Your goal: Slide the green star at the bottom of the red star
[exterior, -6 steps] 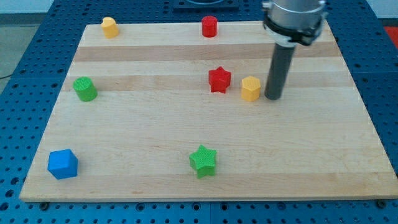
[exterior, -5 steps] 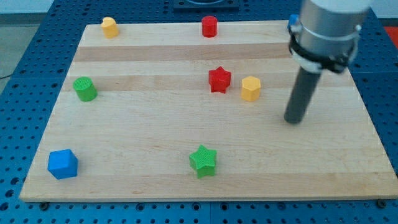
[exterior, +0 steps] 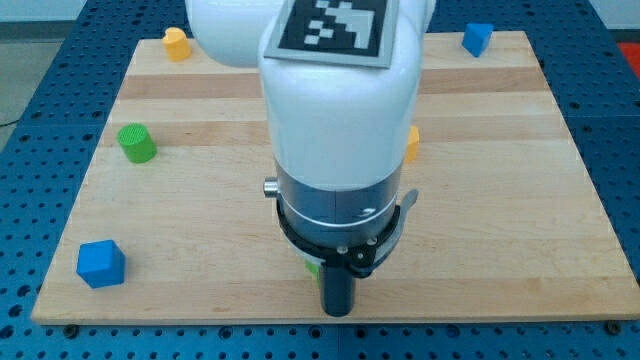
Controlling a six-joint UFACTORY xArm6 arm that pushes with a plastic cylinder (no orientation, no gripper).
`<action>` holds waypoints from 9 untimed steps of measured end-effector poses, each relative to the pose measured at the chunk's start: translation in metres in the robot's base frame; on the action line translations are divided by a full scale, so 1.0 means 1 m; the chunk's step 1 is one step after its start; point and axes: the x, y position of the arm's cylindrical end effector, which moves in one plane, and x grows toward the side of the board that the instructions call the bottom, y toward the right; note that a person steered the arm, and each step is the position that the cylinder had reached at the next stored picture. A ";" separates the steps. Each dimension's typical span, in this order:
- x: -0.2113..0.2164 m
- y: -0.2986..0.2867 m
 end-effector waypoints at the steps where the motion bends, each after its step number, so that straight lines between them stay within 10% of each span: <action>1: -0.019 0.000; 6: -0.126 -0.005; 9: -0.106 0.048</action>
